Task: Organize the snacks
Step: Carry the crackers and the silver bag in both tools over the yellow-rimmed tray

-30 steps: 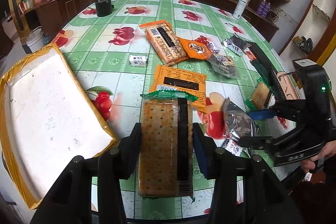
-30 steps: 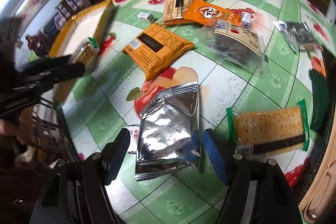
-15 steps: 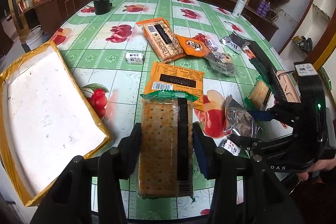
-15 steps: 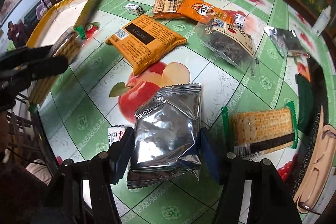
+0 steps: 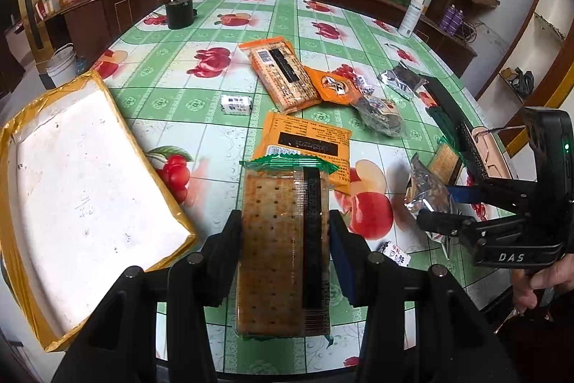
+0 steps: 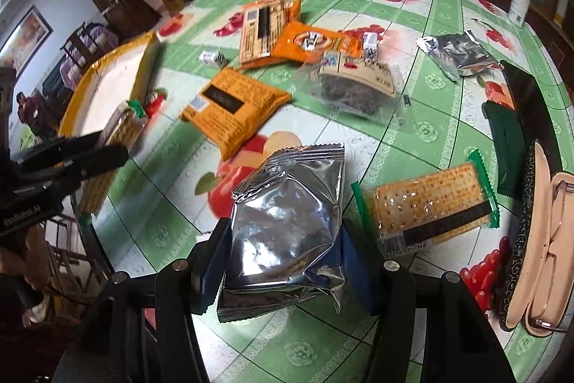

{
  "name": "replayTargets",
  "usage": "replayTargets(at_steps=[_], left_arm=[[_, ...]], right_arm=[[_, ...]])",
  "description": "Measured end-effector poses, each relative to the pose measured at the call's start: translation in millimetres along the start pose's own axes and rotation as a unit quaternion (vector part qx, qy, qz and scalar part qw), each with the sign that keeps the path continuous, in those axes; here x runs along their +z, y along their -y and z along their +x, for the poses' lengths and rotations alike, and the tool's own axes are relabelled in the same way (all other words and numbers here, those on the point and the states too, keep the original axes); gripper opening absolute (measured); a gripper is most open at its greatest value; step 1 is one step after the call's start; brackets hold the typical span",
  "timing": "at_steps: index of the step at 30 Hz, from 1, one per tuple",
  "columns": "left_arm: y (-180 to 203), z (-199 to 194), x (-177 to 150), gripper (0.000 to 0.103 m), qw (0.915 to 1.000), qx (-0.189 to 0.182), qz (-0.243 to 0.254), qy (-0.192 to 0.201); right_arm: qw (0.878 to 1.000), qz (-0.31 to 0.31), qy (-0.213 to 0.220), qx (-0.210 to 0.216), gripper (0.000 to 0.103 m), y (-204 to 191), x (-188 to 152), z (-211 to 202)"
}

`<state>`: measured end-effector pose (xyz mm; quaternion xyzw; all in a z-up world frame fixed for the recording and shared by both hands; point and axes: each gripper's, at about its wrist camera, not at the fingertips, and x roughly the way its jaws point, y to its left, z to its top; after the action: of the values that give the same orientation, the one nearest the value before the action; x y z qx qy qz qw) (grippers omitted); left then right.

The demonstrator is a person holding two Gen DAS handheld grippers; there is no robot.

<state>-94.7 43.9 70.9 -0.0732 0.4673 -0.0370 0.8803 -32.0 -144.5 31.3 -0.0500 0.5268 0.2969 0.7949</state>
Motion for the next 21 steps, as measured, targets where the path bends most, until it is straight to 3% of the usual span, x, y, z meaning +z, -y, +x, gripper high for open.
replayTargets(at_steps=[21], left_arm=[[-51.2, -38.1, -6.6, 0.046, 0.9972, 0.018, -0.057, 0.045]], right_arm=[[0.999, -0.024, 0.029, 0.033, 0.064, -42.3, 23.1, -30.8]])
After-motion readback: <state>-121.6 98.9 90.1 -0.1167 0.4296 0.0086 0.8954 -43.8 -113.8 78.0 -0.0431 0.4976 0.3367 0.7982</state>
